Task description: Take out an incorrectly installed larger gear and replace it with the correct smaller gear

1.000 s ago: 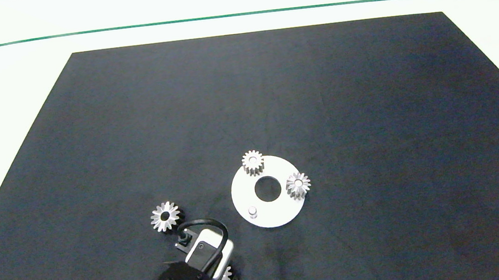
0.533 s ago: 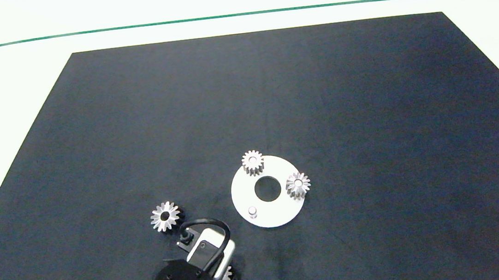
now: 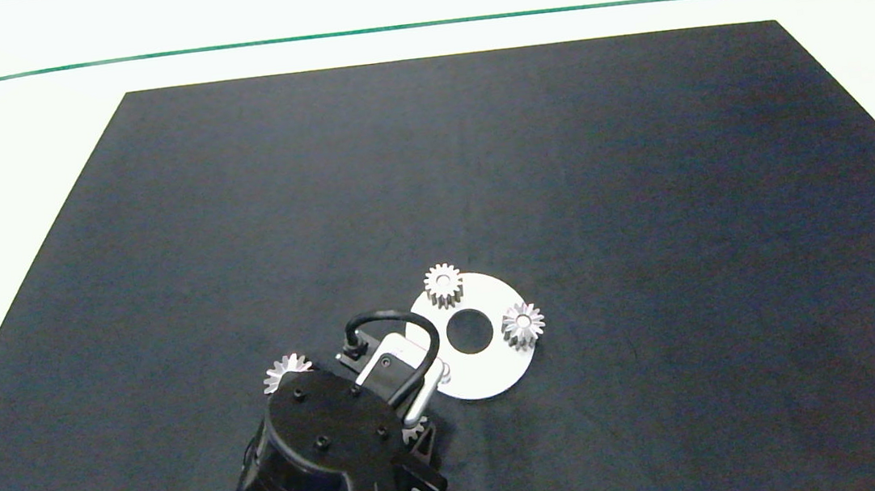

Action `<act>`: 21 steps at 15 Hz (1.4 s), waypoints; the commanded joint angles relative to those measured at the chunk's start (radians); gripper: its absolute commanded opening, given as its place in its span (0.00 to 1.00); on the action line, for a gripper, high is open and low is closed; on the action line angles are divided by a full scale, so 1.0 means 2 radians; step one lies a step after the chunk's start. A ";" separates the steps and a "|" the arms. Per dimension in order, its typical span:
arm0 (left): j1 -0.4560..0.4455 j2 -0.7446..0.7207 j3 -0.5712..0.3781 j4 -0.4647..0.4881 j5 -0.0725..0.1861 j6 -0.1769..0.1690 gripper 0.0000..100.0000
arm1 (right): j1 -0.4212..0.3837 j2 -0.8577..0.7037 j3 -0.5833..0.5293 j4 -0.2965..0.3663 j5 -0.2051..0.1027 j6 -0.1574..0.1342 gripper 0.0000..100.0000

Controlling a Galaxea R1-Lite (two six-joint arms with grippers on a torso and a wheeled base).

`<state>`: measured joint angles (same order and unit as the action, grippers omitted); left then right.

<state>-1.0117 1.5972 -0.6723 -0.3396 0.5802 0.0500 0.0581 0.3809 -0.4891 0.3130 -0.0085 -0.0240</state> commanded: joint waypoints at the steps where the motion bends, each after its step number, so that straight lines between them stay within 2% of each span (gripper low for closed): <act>1: -0.002 -0.001 -0.062 0.052 0.002 0.000 0.16 | 0.001 0.002 0.001 0.001 0.000 0.000 1.00; 5: -0.003 0.007 -0.122 0.111 0.002 0.000 0.16 | 0.001 0.001 0.001 0.002 0.000 0.001 1.00; 15: -0.010 0.054 -0.129 0.104 0.001 -0.012 0.16 | -0.001 -0.010 0.006 0.003 -0.002 -0.003 1.00; 18: -0.009 0.062 -0.132 0.097 0.001 -0.011 0.16 | 0.002 -0.030 0.004 0.034 -0.001 -0.003 1.00; 21: -0.003 0.067 -0.140 0.098 0.001 -0.009 0.16 | 0.003 -0.030 0.002 0.034 0.000 -0.003 1.00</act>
<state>-1.0221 1.7243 -0.9477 -0.1432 0.5796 0.0317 0.0626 0.3255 -0.4826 0.3794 -0.0096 -0.0298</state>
